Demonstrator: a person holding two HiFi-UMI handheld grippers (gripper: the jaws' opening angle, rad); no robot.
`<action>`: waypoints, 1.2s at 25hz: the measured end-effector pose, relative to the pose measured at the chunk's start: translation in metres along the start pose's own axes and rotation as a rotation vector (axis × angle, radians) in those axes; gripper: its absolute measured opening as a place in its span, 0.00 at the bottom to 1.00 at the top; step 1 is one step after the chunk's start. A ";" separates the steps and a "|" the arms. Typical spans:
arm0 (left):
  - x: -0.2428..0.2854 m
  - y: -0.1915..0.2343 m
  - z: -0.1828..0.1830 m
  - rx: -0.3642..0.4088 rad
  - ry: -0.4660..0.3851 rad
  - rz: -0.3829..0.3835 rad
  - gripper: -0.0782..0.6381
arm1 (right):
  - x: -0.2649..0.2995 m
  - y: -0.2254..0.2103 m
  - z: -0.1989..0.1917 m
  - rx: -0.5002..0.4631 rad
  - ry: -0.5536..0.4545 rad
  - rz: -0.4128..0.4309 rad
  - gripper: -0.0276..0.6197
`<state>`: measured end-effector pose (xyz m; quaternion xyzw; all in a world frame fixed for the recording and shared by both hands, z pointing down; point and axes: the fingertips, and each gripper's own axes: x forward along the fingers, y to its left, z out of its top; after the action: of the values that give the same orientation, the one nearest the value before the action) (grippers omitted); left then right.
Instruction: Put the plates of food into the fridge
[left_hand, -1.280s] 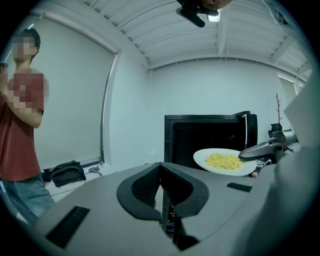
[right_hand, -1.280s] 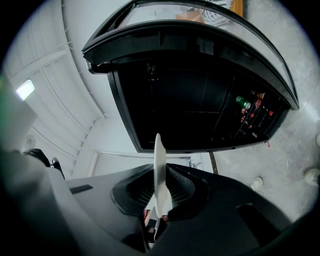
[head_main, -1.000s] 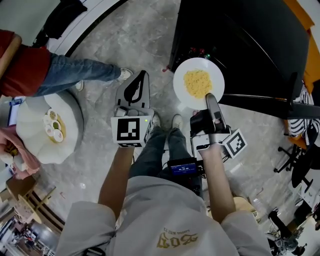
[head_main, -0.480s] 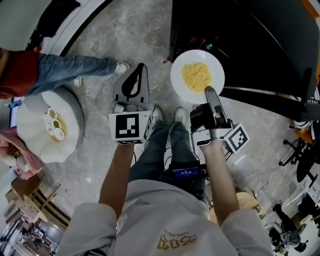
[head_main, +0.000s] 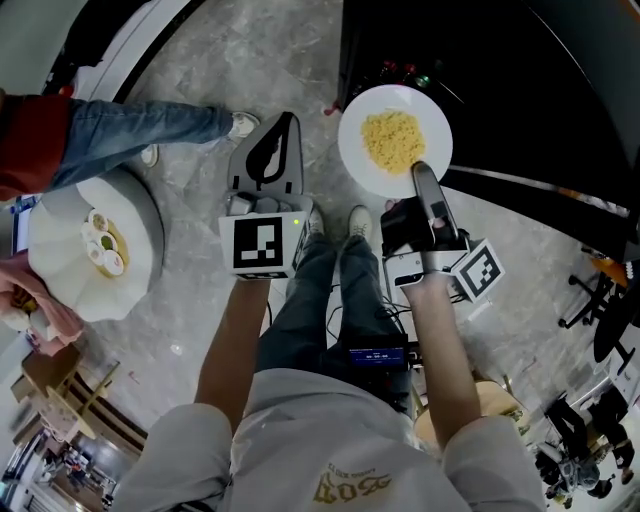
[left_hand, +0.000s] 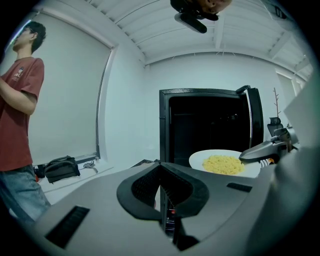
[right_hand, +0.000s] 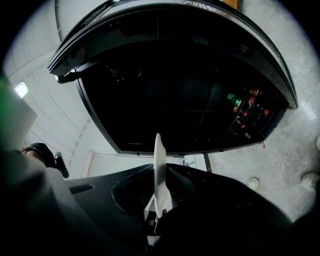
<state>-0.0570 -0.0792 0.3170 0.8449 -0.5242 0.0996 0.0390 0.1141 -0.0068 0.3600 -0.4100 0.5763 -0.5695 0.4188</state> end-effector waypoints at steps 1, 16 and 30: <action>0.001 -0.003 -0.001 -0.004 -0.001 -0.006 0.12 | -0.001 -0.002 0.000 0.003 0.002 0.002 0.12; 0.028 0.031 -0.050 -0.013 0.029 0.027 0.12 | 0.035 -0.047 -0.009 0.003 0.037 -0.026 0.12; 0.039 0.026 -0.092 -0.028 0.026 0.040 0.12 | 0.038 -0.086 -0.007 0.008 0.041 -0.020 0.12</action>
<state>-0.0750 -0.1095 0.4142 0.8323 -0.5416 0.1039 0.0555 0.0948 -0.0418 0.4451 -0.4023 0.5782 -0.5844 0.4029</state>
